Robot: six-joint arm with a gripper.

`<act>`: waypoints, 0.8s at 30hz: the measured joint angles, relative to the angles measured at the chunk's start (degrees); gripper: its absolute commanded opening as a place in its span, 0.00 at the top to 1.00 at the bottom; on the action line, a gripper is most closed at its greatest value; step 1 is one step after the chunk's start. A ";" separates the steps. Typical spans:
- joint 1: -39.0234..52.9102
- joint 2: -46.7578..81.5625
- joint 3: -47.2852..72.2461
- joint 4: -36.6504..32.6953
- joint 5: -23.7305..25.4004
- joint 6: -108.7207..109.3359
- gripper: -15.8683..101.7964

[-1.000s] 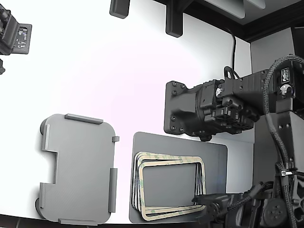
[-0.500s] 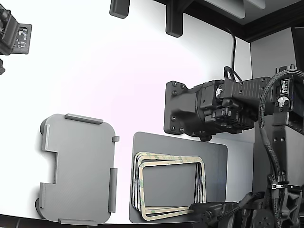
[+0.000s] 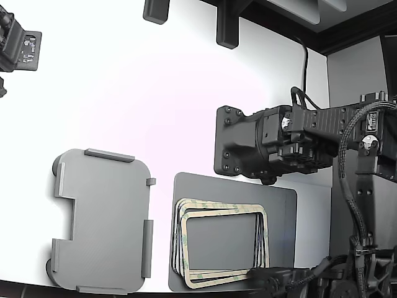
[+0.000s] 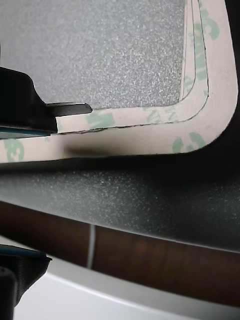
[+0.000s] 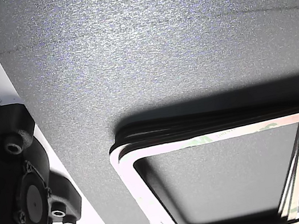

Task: Grab top frame and put it into gray box.

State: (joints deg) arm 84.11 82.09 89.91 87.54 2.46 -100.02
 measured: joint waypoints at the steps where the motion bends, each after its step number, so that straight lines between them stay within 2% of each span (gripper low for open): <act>1: 0.00 -0.09 -0.09 0.09 0.26 0.00 0.08; 13: 0.88 -2.11 -3.25 2.64 1.85 2.29 0.24; 20: 0.88 -2.29 -2.29 1.41 1.85 2.99 0.30; 24: 0.88 -2.29 -2.02 0.70 1.76 2.99 0.38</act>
State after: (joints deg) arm 84.99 79.80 87.89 88.24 4.22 -97.03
